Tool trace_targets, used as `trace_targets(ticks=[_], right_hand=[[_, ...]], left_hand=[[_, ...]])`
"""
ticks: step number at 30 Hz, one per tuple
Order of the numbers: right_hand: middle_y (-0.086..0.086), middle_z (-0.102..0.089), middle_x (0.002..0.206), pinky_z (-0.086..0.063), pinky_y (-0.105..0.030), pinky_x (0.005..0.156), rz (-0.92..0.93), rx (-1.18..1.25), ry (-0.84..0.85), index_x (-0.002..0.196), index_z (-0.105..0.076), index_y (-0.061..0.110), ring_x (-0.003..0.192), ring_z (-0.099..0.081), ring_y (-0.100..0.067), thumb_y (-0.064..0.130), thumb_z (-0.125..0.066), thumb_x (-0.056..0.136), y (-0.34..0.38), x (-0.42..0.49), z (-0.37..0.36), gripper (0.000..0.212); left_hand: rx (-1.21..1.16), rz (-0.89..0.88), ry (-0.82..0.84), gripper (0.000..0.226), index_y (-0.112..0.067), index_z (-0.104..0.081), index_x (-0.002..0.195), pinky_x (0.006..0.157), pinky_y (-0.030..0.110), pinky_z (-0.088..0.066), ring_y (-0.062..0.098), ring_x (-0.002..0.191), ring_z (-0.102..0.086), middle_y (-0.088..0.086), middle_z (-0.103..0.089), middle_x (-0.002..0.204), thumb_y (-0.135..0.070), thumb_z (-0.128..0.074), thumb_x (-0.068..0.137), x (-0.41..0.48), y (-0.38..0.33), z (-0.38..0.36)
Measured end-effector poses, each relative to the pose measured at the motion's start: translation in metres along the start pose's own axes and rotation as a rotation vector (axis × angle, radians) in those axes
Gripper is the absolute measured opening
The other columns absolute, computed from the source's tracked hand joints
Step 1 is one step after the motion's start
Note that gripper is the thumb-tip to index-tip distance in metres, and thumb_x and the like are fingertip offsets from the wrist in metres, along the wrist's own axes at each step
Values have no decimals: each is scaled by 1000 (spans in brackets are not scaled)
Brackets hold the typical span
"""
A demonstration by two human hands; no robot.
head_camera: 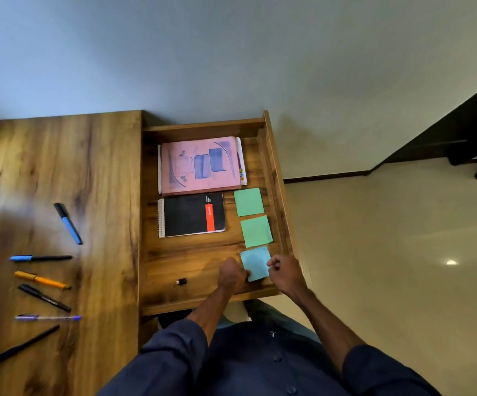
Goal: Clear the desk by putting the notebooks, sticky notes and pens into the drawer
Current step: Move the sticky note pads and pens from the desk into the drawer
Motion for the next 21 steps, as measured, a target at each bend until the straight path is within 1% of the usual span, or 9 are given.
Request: trace_targets(ticks=[3,5,7,9,11,14,16,18,21], right_hand=[[1,-72,101,-58,-28,83,21,-23,30,99,-73,17,96,-67,-14,8,-68,89,2,0,-7,15],[1,-71,101,-58,-28,83,29,-42,40,100,-72,17,96,-66,-13,8,-69,89,1,0,-10,15],[1,-72,102,-58,-28,83,34,-56,39,100,-72,17,96,-66,-14,8,-68,89,1,0,-11,15],[0,-72,101,-59,-29,83,55,-55,26,100,-72,16,95,-67,-14,7,-67,90,6,1,-11,15],[-2,-73,100,-58,-29,83,80,-51,15,100,-72,14,92,-67,-15,5,-65,91,12,-1,-9,15],[-2,-73,98,-58,-27,81,95,-53,3,100,-72,13,89,-67,-14,5,-65,91,14,-1,-8,14],[-1,-73,98,-59,-29,81,93,-53,-6,100,-73,14,89,-67,-12,6,-66,91,11,-3,-6,14],[0,-73,98,-60,-30,83,88,-60,-19,101,-73,15,89,-67,-12,7,-66,91,7,-5,-3,14],[1,-72,99,-59,-28,83,78,-60,-21,103,-72,15,90,-67,-11,8,-67,92,3,-7,-1,14]], left_hand=[[125,-77,6,50,-11,-61,113,83,35,-60,24,102,-67,8,-69,113,-38,-84,79,-20,-14,11],[198,-113,-2,49,-11,-61,117,86,37,-60,25,105,-66,9,-68,118,-38,-82,81,-28,-21,16],[290,-183,-38,50,-13,-57,126,91,38,-57,25,112,-63,8,-65,125,-35,-77,86,-34,-28,18],[384,-282,-73,57,-15,-47,138,96,38,-53,27,122,-57,10,-56,135,-32,-74,90,-38,-37,16],[479,-410,-83,63,-18,-39,144,99,38,-52,27,128,-50,11,-45,145,-28,-73,91,-39,-45,8],[609,-548,-15,59,-22,-39,144,104,40,-51,29,138,-41,12,-29,155,-25,-70,94,-39,-50,-7],[668,-574,1,59,-22,-39,145,104,43,-51,31,139,-39,13,-25,156,-23,-69,94,-36,-50,-13],[696,-585,-1,64,-23,-39,146,104,43,-52,32,139,-40,13,-24,155,-21,-72,92,-35,-52,-14],[727,-596,18,71,-23,-37,147,105,44,-51,33,142,-35,14,-24,154,-19,-77,88,-31,-54,-16]])
Point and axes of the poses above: each hand's wrist, its own x-axis towards the middle knuckle, its own z-axis out of the back of the hand, y = z × x, the point moved 7 cm from there along x, towards the middle knuckle
